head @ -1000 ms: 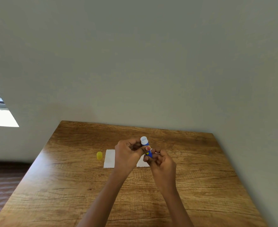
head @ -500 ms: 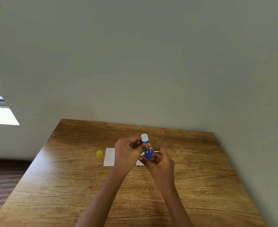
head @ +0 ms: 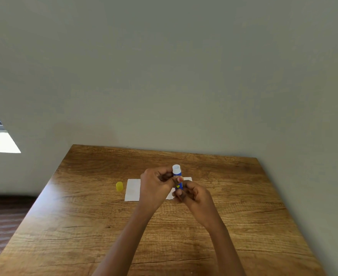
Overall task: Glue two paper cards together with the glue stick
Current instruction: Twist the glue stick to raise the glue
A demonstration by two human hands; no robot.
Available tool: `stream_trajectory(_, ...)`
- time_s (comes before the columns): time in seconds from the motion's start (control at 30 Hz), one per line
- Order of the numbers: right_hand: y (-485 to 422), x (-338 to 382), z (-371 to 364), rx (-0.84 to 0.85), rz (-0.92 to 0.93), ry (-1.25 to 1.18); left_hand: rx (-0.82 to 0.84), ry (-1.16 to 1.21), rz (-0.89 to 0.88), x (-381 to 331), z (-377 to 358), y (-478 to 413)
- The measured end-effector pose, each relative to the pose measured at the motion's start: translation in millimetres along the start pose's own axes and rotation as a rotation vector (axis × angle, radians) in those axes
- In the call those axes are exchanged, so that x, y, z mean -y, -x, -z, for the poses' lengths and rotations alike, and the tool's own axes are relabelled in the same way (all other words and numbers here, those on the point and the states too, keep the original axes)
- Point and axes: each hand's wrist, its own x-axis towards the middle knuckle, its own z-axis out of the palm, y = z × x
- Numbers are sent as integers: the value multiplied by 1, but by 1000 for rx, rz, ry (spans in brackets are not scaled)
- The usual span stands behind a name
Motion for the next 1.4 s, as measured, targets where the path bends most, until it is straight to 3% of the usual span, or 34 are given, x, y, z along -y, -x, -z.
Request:
stream_trajectory(0.33, 0, -1, -12, -314, 6, 13, 7, 14, 19, 0, -3, -2)
stream_trajectory(0.67, -3, 5, 4, 55, -33, 64, 7, -11, -2, 5, 0, -1)
stream_trajectory(1.03, -2, 8, -13, -317, 17, 67, -27, 33, -2, -3, 1, -2)
stream_trajectory(1.3, 1, 11, -6, -90, 55, 49, -17, 10, -48, -1, 4, -3)
stream_trajectory(1.4, 2, 11, -5, -83, 52, 49, -25, 21, -40, -2, 4, -4)
